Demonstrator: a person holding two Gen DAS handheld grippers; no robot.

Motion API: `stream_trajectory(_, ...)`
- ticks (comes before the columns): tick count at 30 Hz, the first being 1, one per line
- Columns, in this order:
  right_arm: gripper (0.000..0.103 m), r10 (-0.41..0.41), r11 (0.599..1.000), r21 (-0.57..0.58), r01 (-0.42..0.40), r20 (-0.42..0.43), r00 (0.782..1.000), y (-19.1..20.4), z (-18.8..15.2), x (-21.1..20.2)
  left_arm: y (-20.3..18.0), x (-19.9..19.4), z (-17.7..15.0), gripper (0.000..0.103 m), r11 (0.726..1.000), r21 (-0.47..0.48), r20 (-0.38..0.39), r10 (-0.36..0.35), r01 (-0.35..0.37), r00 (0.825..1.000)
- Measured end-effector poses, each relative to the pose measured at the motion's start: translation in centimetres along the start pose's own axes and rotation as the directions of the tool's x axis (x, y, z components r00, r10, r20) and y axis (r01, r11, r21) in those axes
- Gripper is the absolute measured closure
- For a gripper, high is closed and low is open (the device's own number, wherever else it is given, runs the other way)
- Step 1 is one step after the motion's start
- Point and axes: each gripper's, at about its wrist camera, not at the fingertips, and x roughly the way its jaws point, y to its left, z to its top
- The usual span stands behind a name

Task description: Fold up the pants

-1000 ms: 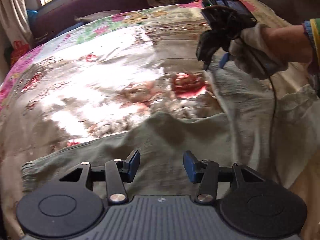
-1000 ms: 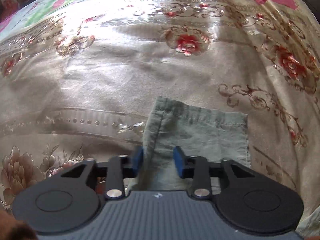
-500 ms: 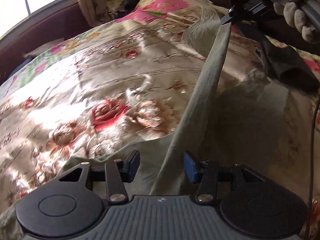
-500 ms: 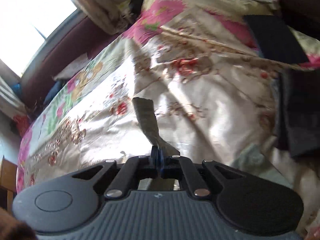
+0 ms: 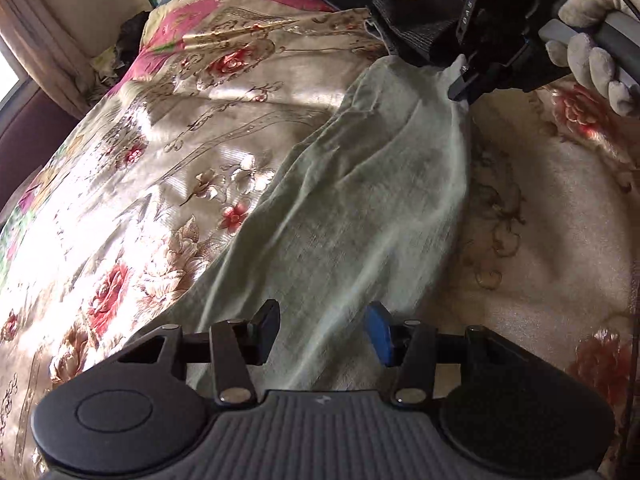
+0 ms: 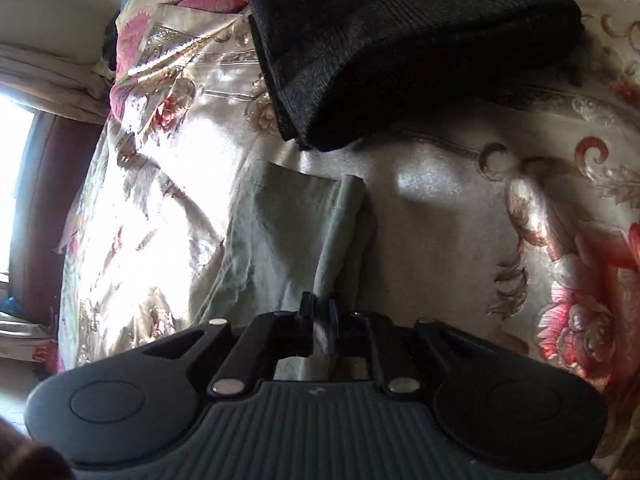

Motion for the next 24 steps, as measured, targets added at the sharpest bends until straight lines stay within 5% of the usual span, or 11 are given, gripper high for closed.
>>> stream_trajectory(2,0.073,-0.006,1.000,-0.021,0.006,-0.001,1.000,0.6,0.4,0.6,-0.2,0.0,0.1,0.041,1.000,0.028,0.006,0.008,-0.008,1.000)
stream_trajectory(3,0.075,-0.020,0.999,-0.039,0.020,0.011,1.000,1.3,0.5,0.7,-0.1,0.0,0.2,0.041,0.999,0.035,0.010,0.015,-0.015,1.000)
stream_trajectory(5,0.099,0.016,0.996,-0.091,-0.013,0.036,0.999,3.1,0.6,0.1,0.4,0.0,0.5,0.041,0.999,0.036,0.015,0.031,-0.032,0.999)
stream_trajectory(11,0.100,0.228,0.956,-0.222,-0.192,0.150,0.962,6.7,0.9,-3.7,2.5,-0.5,0.6,0.041,0.997,-0.012,0.030,0.070,-0.070,0.997)
stream_trajectory(15,0.096,0.040,0.978,-0.206,-0.027,0.057,0.998,3.5,0.6,-0.3,2.8,-0.1,0.1,0.041,0.998,-0.029,0.013,0.062,-0.061,0.998)
stream_trajectory(17,0.095,-0.055,0.979,-0.194,0.063,0.049,0.997,1.9,0.1,0.5,2.5,0.1,-0.3,0.040,0.998,-0.027,0.001,0.051,-0.051,0.999)
stream_trajectory(21,0.095,-0.057,0.993,-0.100,0.063,0.065,0.996,-0.4,-0.5,-0.6,1.7,0.5,-0.9,0.040,1.000,-0.008,-0.017,0.029,-0.029,0.999)
stream_trajectory(24,0.076,-0.048,0.998,-0.037,0.051,0.061,0.997,-1.7,-0.7,-0.9,1.2,0.7,-1.3,0.040,1.000,-0.002,-0.031,0.014,-0.014,0.999)
